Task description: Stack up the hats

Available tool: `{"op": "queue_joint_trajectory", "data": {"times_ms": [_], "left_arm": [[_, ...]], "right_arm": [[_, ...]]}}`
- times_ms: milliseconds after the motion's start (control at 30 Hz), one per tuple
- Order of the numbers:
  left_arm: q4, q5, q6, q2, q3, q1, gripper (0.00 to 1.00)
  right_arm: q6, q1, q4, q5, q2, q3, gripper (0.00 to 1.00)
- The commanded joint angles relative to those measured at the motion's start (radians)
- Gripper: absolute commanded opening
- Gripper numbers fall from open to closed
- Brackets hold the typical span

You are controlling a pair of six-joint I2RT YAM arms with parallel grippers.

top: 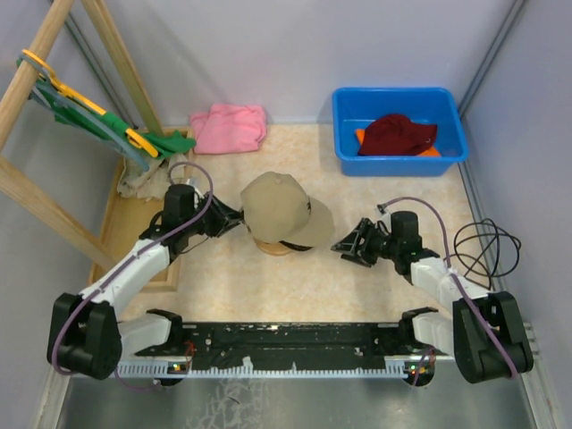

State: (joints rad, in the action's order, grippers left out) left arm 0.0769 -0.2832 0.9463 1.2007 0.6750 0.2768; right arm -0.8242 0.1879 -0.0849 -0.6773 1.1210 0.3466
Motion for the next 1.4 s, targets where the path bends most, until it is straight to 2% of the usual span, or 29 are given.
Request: {"op": "queue_joint_trajectory", "data": {"times_ms": [0, 33, 100, 233, 300, 433, 633, 933, 1033, 1167, 1367], "left_arm": [[0.159, 0.060, -0.011, -0.123, -0.124, 0.000, 0.33], [0.175, 0.070, -0.004, -0.147, -0.144, 0.004, 0.26], [0.181, 0.085, 0.000, -0.184, -0.179, 0.026, 0.19], [0.157, 0.128, 0.046, -0.175, -0.219, 0.131, 0.13], [0.140, 0.140, 0.069, -0.147, -0.227, 0.170, 0.13], [0.127, 0.177, 0.065, -0.120, -0.204, 0.174, 0.16], [0.148, 0.277, 0.002, -0.030, -0.069, 0.170, 0.21], [0.186, 0.282, -0.104, 0.061, 0.077, 0.061, 0.26], [0.203, 0.270, -0.137, 0.070, 0.113, 0.004, 0.32], [0.235, 0.270, -0.170, 0.055, 0.164, -0.021, 0.53], [0.220, 0.190, -0.149, -0.030, 0.177, -0.021, 0.66]], "right_arm": [[0.070, 0.005, 0.049, 0.034, -0.026, 0.054, 0.55], [0.080, 0.005, 0.056, 0.037, -0.023, 0.054, 0.54], [0.101, 0.007, 0.065, 0.040, -0.018, 0.046, 0.50], [0.137, 0.038, 0.085, 0.069, -0.012, 0.021, 0.40], [0.119, 0.041, 0.054, 0.065, -0.015, -0.002, 0.39], [0.091, 0.042, 0.023, 0.055, -0.023, -0.021, 0.38], [0.108, 0.042, 0.048, 0.049, -0.032, -0.015, 0.37], [0.120, 0.044, 0.059, 0.047, -0.010, 0.029, 0.35], [0.119, 0.044, 0.051, 0.045, 0.005, 0.038, 0.35], [0.122, 0.044, 0.051, 0.045, 0.018, 0.052, 0.35], [0.121, 0.050, 0.034, 0.045, 0.048, 0.070, 0.35]]}}
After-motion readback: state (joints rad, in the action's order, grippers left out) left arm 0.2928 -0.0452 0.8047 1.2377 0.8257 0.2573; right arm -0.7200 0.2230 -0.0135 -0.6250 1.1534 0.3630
